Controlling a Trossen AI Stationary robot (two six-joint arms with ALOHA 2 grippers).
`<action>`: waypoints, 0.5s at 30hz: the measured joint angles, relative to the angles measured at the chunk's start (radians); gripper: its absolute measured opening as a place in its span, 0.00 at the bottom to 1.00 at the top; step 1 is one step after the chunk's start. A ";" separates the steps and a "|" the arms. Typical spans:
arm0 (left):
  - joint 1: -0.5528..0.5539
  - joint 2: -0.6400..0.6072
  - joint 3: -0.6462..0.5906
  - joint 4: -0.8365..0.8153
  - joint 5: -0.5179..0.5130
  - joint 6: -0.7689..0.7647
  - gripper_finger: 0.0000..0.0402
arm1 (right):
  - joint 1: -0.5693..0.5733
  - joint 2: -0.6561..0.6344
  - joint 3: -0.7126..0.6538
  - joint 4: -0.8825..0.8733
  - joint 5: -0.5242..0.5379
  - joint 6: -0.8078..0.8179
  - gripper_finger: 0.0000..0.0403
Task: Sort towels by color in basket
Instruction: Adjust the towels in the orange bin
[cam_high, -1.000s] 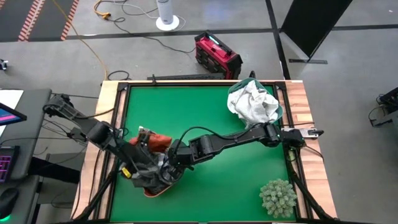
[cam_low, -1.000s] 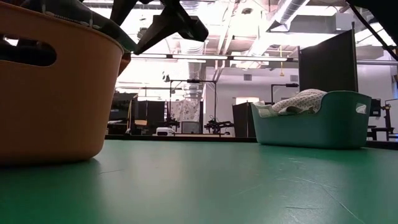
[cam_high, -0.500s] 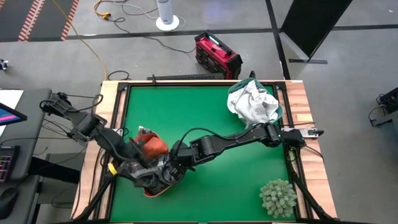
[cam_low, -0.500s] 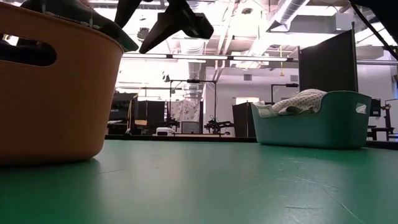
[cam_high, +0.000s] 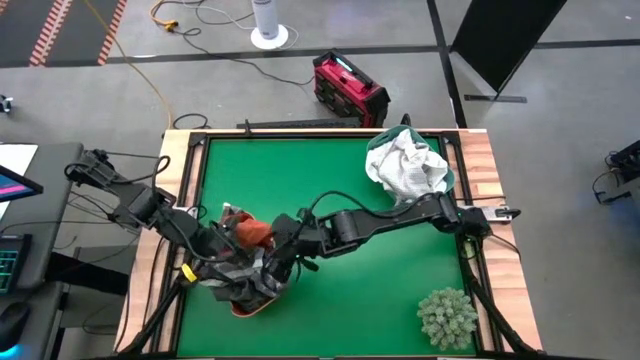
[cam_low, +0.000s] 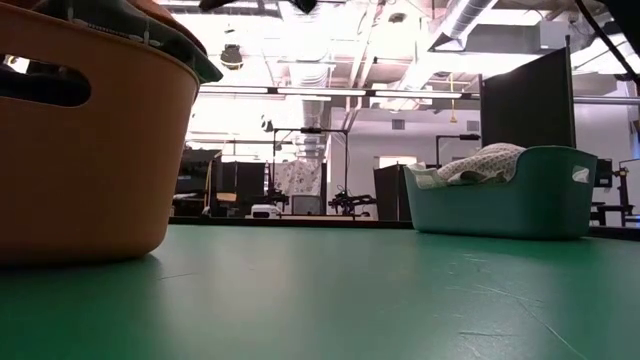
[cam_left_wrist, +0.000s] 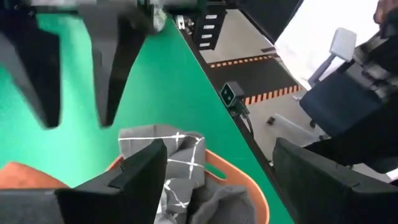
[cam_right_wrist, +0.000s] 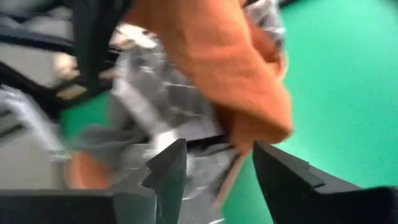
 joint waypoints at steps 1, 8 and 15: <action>0.000 0.000 0.000 0.001 -0.001 0.007 0.70 | 0.003 0.003 0.000 0.005 0.043 -0.043 0.53; 0.000 0.000 0.000 0.005 0.004 0.015 0.70 | -0.020 0.011 -0.004 0.162 0.168 -0.353 0.53; 0.000 0.000 0.000 0.016 0.006 0.043 0.70 | -0.102 0.041 -0.005 0.283 -0.030 -0.475 0.53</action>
